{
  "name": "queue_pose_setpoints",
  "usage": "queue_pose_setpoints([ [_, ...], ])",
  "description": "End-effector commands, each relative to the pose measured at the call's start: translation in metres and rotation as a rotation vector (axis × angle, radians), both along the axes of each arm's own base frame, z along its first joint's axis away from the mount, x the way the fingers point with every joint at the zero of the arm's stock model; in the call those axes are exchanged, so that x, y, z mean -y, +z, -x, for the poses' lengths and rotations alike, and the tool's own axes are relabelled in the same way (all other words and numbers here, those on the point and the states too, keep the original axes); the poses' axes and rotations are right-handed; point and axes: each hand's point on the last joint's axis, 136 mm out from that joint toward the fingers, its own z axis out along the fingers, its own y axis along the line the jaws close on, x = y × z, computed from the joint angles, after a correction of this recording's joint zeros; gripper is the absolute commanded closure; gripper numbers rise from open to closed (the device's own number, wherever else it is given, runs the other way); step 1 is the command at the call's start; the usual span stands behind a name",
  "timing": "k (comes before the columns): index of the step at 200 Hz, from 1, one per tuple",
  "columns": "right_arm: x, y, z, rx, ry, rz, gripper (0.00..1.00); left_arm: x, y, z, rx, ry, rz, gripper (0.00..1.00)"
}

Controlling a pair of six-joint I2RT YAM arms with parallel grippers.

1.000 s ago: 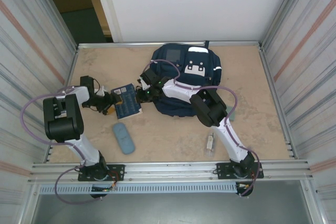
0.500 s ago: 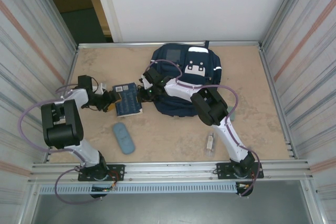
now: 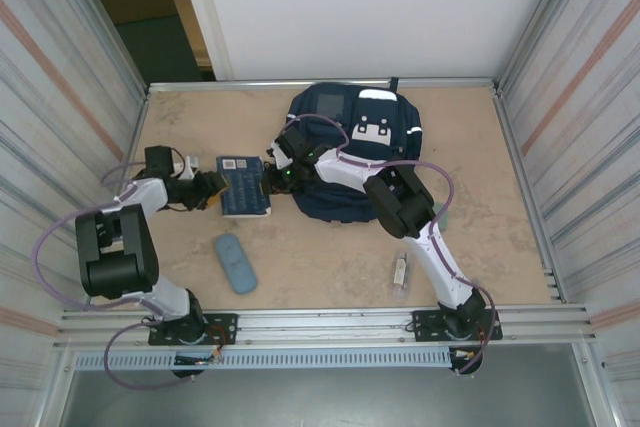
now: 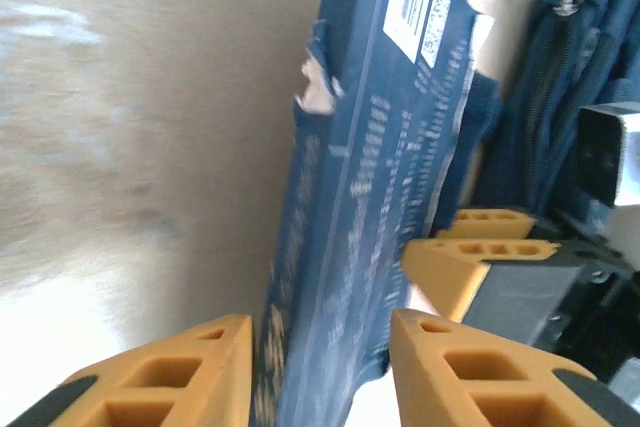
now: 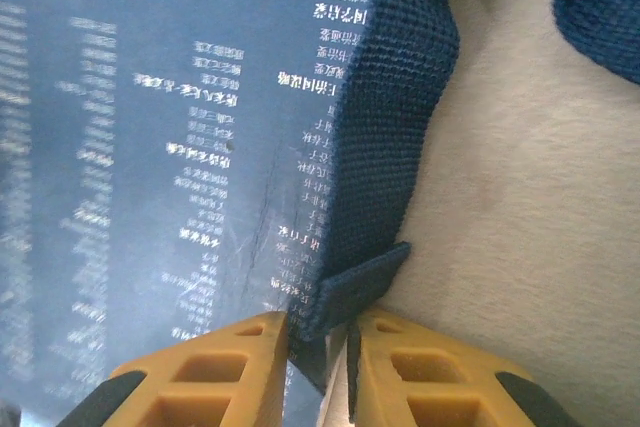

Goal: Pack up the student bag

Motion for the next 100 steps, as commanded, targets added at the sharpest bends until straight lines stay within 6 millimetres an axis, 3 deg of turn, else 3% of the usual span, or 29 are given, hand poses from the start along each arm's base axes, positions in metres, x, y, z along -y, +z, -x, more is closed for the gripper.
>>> queue_pose_setpoints([
  [1,-0.003,-0.049,0.038,-0.128,0.065,0.05,0.78,0.055,0.016,0.003,0.05,-0.134,0.137,0.64],
  [38,-0.004,-0.051,0.038,-0.133,0.063,0.038,0.78,0.068,0.039,0.001,0.146,-0.12,0.126,0.72],
  [54,0.0,-0.048,0.037,-0.123,0.05,0.047,0.78,0.054,0.031,0.007,0.117,-0.055,0.049,0.78],
  [80,0.005,-0.039,0.036,-0.109,0.026,0.022,0.72,0.025,0.024,0.015,0.038,0.005,-0.137,1.0],
  [100,0.009,-0.018,0.033,-0.069,0.02,-0.011,0.69,0.023,0.038,0.014,0.032,0.001,-0.114,1.0],
])
